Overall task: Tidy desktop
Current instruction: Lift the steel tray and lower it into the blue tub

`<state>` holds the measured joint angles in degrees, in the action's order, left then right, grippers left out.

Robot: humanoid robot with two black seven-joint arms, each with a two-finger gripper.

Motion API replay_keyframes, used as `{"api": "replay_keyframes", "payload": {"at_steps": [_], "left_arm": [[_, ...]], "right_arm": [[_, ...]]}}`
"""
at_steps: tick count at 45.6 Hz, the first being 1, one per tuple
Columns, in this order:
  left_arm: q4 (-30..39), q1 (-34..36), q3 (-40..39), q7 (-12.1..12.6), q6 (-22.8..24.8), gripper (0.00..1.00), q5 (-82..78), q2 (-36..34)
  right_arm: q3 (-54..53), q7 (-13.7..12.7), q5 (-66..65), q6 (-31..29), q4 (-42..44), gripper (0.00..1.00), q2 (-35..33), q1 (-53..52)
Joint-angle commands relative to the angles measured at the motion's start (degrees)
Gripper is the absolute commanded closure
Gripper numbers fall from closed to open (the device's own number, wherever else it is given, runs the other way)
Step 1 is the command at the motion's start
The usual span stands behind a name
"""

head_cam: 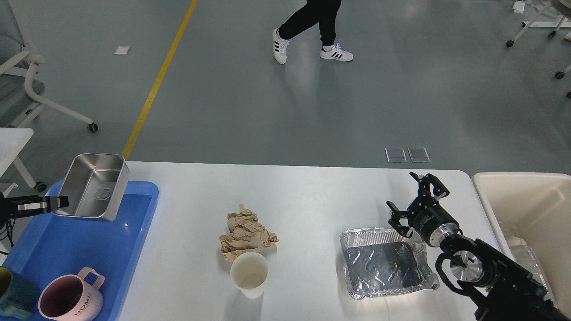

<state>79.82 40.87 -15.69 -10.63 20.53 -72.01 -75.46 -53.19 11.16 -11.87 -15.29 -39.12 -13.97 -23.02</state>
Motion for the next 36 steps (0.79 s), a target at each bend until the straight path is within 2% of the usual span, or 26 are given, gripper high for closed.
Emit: {"api": "replay_keyframes", "payload": {"at_steps": [1,12,21,36], "left_arm": [[-0.98,-2.99,0.14,0.17,-3.48,0.97,0.2,-0.21],[-8.18,-6.68,0.05,0.0,-8.05,0.96,1.34,2.51],[-14.07,-7.65,0.23,0.0,-9.02,0.96,3.63,5.06],[-26.73,-9.14,0.22,0.0,-9.81,0.94,3.36,14.55]], "right_arm": [[-0.07,0.0,0.0,0.0,-0.26,0.0,0.0,-0.01],[0.02,0.0,0.0,-0.26,-0.17,0.0,-0.09,0.08],[0.11,0.0,0.0,-0.35,-0.17,0.0,-0.18,0.08],[0.2,0.0,0.0,-0.35,-0.34,0.0,-0.18,0.26]]}}
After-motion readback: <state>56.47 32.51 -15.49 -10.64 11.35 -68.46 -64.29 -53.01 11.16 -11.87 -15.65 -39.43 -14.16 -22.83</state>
